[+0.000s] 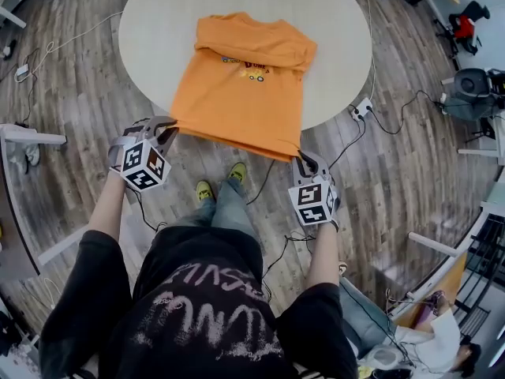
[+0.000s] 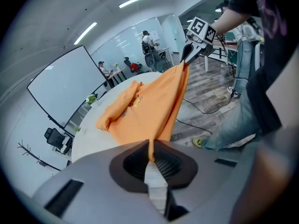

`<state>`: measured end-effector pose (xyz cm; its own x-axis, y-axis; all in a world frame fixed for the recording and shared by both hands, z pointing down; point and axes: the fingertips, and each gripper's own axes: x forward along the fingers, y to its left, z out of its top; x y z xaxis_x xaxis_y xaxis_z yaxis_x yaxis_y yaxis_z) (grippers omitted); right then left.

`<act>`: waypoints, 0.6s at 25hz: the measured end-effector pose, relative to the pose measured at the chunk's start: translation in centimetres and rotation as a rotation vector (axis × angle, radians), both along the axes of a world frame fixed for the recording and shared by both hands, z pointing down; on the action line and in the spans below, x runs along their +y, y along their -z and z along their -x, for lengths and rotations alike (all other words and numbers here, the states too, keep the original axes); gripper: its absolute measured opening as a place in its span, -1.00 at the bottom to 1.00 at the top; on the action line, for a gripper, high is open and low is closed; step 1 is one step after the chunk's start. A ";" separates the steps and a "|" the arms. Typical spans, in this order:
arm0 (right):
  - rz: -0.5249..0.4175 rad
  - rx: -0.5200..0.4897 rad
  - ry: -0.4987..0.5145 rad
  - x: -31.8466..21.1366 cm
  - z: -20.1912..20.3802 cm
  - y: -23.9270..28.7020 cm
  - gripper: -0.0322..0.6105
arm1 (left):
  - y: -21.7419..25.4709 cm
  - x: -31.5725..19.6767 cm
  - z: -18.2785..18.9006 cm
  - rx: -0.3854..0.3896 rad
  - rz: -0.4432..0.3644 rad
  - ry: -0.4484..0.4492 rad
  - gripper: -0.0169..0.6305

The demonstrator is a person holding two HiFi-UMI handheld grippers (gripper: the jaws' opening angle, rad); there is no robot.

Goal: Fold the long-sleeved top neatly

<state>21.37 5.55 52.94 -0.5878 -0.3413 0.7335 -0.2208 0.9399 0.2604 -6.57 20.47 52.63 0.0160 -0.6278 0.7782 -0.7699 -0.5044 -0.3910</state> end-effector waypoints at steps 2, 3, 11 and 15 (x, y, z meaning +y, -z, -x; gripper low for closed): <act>0.017 -0.002 0.004 0.3 -0.2 1.2 -0.79 | 1.2 -0.2 -0.2 0.005 -0.001 -0.020 -0.84; 0.025 0.000 0.009 0.7 -0.2 1.6 -0.79 | 1.5 0.0 -0.3 0.007 0.006 -0.029 -0.84; 0.142 0.024 0.106 2.7 0.1 3.5 -0.79 | 2.1 1.9 -1.2 0.071 0.106 -0.128 -0.84; 0.197 0.019 0.177 0.5 1.4 5.7 -0.79 | 4.5 -0.1 0.0 0.109 0.176 -0.185 -0.84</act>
